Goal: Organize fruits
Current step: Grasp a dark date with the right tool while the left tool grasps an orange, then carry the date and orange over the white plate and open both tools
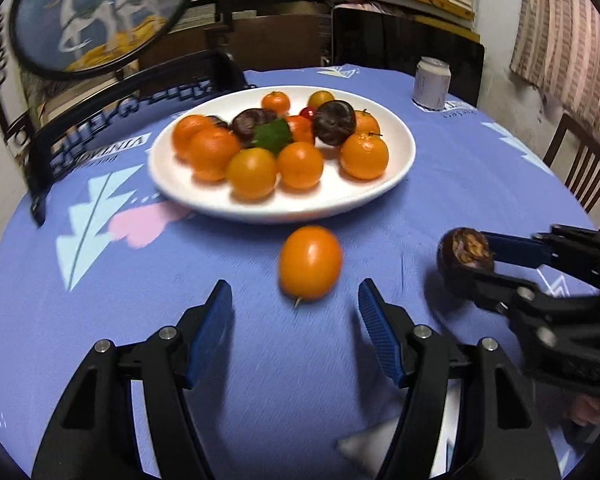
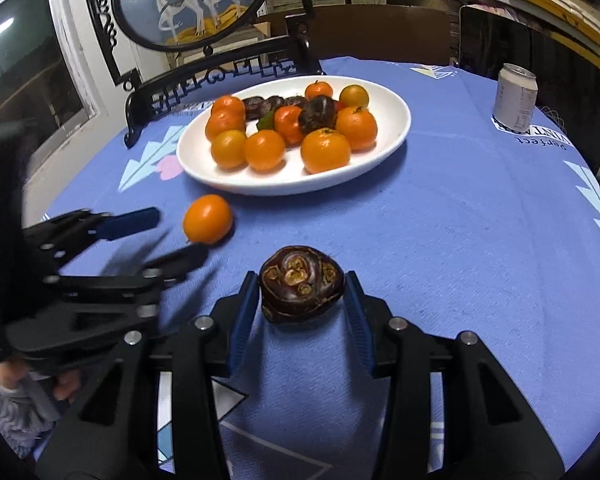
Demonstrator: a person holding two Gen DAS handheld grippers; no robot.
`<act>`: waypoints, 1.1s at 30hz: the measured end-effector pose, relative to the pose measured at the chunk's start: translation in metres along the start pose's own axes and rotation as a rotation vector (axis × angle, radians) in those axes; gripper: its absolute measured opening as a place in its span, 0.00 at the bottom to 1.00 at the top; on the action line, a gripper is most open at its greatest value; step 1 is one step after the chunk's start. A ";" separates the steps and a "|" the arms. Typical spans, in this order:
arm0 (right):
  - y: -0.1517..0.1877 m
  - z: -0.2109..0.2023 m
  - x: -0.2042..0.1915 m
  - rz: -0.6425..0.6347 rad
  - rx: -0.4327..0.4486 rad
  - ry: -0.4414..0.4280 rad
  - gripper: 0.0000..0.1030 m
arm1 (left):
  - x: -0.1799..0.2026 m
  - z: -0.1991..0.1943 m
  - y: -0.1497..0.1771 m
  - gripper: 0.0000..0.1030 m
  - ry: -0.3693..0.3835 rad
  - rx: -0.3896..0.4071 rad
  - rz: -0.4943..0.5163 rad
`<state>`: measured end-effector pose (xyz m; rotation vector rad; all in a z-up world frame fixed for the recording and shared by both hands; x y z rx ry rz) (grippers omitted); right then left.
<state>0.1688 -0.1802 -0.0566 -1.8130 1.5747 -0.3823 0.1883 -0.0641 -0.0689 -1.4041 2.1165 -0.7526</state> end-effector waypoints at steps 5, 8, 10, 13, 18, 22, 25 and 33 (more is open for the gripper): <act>-0.003 -0.003 0.008 0.028 0.008 -0.008 0.43 | 0.003 0.021 -0.009 0.35 0.069 -0.032 -0.012; -0.005 -0.003 0.010 0.041 0.010 -0.012 0.43 | 0.002 0.018 -0.009 0.35 0.097 -0.020 -0.024; -0.005 -0.005 0.010 0.039 0.017 -0.010 0.43 | 0.001 0.011 -0.008 0.35 0.099 -0.005 -0.028; -0.008 -0.012 0.008 0.035 0.039 -0.009 0.43 | -0.002 -0.011 -0.010 0.35 0.105 0.033 -0.030; -0.048 -0.017 0.000 -0.008 0.104 0.005 0.43 | -0.027 -0.028 -0.050 0.35 0.064 0.096 -0.060; -0.082 0.004 -0.014 -0.042 0.104 -0.026 0.43 | -0.053 -0.012 -0.088 0.35 0.057 0.108 -0.109; -0.096 0.022 -0.022 -0.055 0.101 -0.036 0.43 | -0.063 0.010 -0.110 0.36 0.066 0.094 -0.131; -0.102 0.036 -0.022 -0.070 0.116 -0.026 0.57 | -0.067 0.037 -0.117 0.51 0.075 0.054 -0.143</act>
Point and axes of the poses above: each gripper's, at about its wrist camera, not at the fingertips, and z roughly the way its jaws point, x to its right, y to its underside, the point moved 7 cm from there along z, roughly the way its jaws point, and after that the axes turned 6 degrees about z, right-handed, at the moved point
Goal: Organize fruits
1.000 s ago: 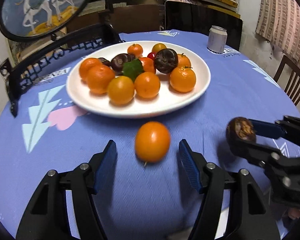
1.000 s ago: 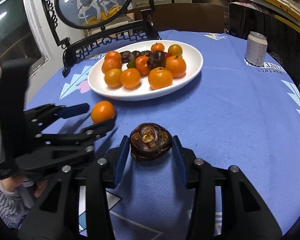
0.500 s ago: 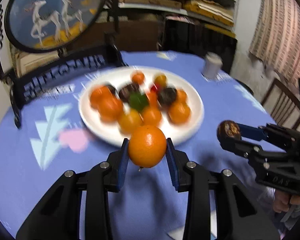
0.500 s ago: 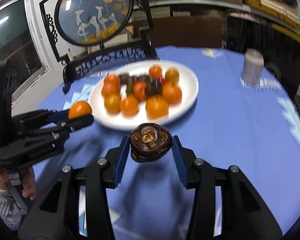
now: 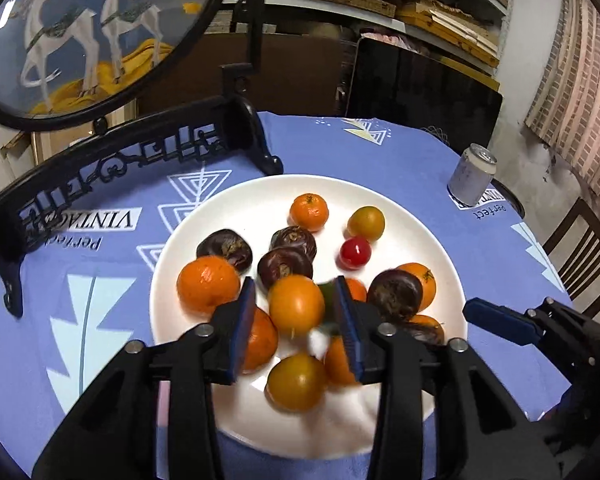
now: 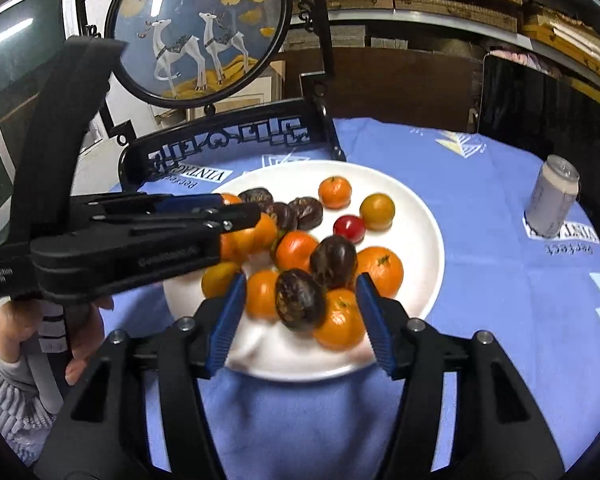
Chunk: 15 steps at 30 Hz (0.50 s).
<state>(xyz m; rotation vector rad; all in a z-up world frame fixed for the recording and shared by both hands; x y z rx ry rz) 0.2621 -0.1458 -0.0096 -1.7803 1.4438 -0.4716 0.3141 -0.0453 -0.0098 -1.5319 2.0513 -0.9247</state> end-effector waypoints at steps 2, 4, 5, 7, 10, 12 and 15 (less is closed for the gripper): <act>0.005 -0.004 0.001 0.005 -0.005 0.006 0.57 | -0.005 -0.012 0.007 0.61 -0.016 0.021 -0.028; 0.014 -0.012 0.000 0.018 -0.010 -0.001 0.60 | -0.007 -0.028 0.016 0.61 -0.043 0.033 -0.033; 0.020 -0.019 -0.001 0.028 -0.005 -0.001 0.62 | -0.007 -0.037 0.021 0.61 -0.055 0.039 -0.030; 0.028 -0.031 -0.003 0.037 0.007 0.004 0.74 | -0.007 -0.058 0.035 0.61 -0.103 0.058 -0.027; 0.044 -0.057 -0.005 0.057 0.046 0.043 0.87 | -0.003 -0.084 0.062 0.64 -0.140 0.075 -0.039; 0.052 -0.071 -0.005 0.069 0.080 0.072 0.96 | 0.001 -0.098 0.076 0.78 -0.152 0.086 -0.036; 0.068 -0.087 -0.006 0.070 0.102 0.102 0.98 | 0.005 -0.125 0.098 0.99 -0.204 0.156 -0.039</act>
Point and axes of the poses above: each gripper's, at about its wrist camera, not at the fingertips, and z roughly the way its jaws point, x to its right, y to its underside, the point moved 7 cm from there along z, roughly the way its jaws point, and after that the axes turned 6 degrees about z, right-handed, at the moved point
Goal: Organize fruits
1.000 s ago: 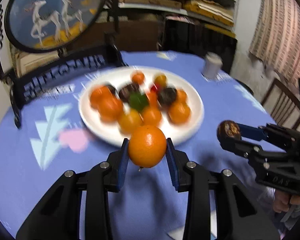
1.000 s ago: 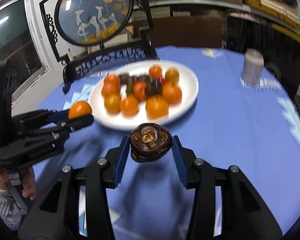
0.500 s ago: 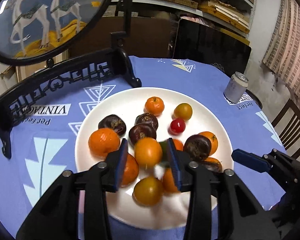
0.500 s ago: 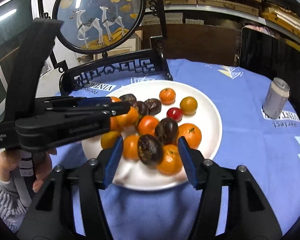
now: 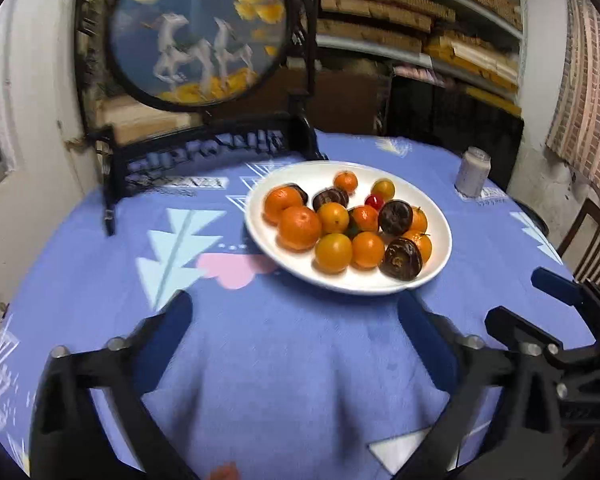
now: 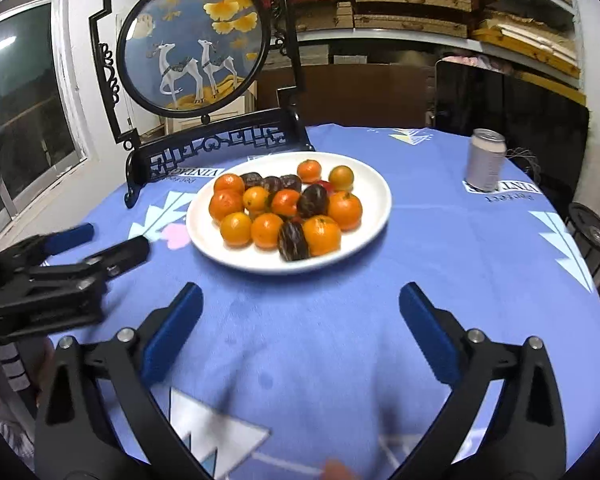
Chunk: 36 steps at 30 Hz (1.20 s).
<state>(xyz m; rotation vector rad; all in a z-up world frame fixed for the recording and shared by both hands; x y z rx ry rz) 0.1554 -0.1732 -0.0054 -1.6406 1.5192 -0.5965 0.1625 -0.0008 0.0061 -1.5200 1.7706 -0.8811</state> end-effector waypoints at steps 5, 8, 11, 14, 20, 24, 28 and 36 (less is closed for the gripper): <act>0.017 -0.015 0.006 0.008 0.018 0.041 0.98 | 0.002 -0.029 0.014 0.99 -0.091 0.056 0.049; 0.018 -0.016 0.006 0.008 0.022 0.044 0.98 | 0.007 -0.030 0.021 0.99 -0.123 0.038 0.078; 0.022 -0.011 0.006 -0.003 0.002 0.052 0.98 | 0.011 -0.029 0.024 0.99 -0.107 0.020 0.079; 0.024 -0.006 0.006 -0.004 -0.020 0.053 0.98 | 0.010 -0.031 0.026 0.99 -0.081 0.013 0.054; 0.024 -0.009 0.005 -0.010 -0.010 0.054 0.98 | 0.011 -0.031 0.029 0.99 -0.073 -0.002 0.048; 0.024 -0.009 0.005 -0.006 -0.010 0.050 0.98 | 0.011 -0.031 0.029 0.99 -0.058 -0.011 0.035; 0.024 -0.010 0.005 -0.006 -0.006 0.048 0.98 | 0.011 -0.031 0.029 0.99 -0.049 -0.013 0.029; 0.024 -0.011 0.003 -0.014 -0.004 0.048 0.98 | 0.010 -0.032 0.031 0.99 -0.068 -0.005 0.024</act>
Point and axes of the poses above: each gripper's, at about its wrist camera, not at the fingertips, and z roughly the way its jaws point, x to its right, y to its underside, the point moved 7 cm from there along z, roughly the way its jaws point, and after that the axes turned 6 degrees about z, right-handed, at the moved point
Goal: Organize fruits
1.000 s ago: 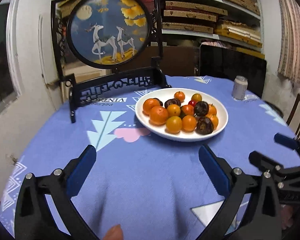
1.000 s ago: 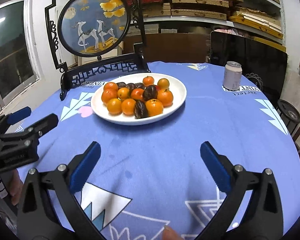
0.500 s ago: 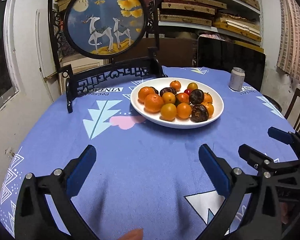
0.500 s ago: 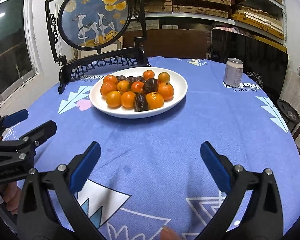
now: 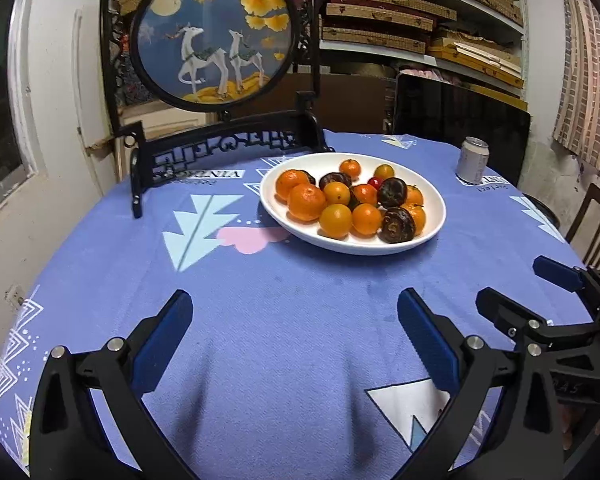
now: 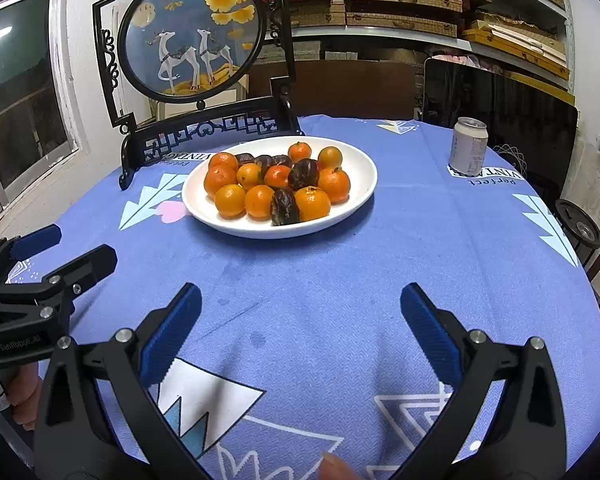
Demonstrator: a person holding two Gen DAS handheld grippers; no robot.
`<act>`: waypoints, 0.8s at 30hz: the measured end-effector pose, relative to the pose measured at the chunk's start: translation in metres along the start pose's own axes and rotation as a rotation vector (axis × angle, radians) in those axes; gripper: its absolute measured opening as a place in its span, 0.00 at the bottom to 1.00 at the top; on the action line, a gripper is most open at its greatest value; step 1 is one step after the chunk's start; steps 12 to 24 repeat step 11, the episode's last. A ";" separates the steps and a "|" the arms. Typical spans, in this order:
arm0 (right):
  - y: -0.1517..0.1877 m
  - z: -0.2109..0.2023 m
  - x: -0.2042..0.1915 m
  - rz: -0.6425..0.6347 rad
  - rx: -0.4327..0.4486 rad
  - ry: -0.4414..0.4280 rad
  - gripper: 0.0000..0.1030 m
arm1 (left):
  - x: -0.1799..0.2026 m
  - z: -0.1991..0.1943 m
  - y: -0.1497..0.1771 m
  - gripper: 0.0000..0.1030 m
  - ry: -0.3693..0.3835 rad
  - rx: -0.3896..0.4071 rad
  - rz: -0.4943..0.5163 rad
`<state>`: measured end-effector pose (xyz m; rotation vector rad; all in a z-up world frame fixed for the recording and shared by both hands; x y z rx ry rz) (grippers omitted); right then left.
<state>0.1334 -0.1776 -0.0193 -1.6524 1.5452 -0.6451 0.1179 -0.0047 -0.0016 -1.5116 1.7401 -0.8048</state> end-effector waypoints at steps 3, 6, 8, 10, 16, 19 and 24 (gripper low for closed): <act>-0.001 -0.001 0.000 -0.003 0.006 0.003 0.98 | 0.001 0.000 0.000 0.99 -0.004 0.004 0.003; -0.002 -0.002 0.002 0.007 0.011 0.003 0.98 | 0.002 0.001 0.000 0.99 0.008 -0.002 -0.001; -0.002 -0.002 0.004 0.012 0.009 0.002 0.98 | 0.002 0.002 0.001 0.99 0.012 -0.007 -0.004; -0.003 -0.002 0.004 0.014 0.008 0.002 0.98 | 0.000 0.002 0.001 0.99 0.004 -0.005 -0.007; -0.003 -0.003 0.005 0.015 0.010 0.002 0.98 | 0.000 0.002 0.000 0.99 0.005 -0.005 -0.009; -0.003 -0.003 0.005 0.015 0.010 0.002 0.98 | 0.000 0.002 0.000 0.99 0.005 -0.005 -0.009; -0.003 -0.003 0.005 0.015 0.010 0.002 0.98 | 0.000 0.002 0.000 0.99 0.005 -0.005 -0.009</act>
Point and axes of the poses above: each gripper's, at about its wrist camera, not at the fingertips, and z roughly the way its jaws point, x to its right, y to its underside, the point moved 7 cm from there along z, roughly the way its jaws point, and after that the axes turned 6 degrees about z, right-handed, at the moved point
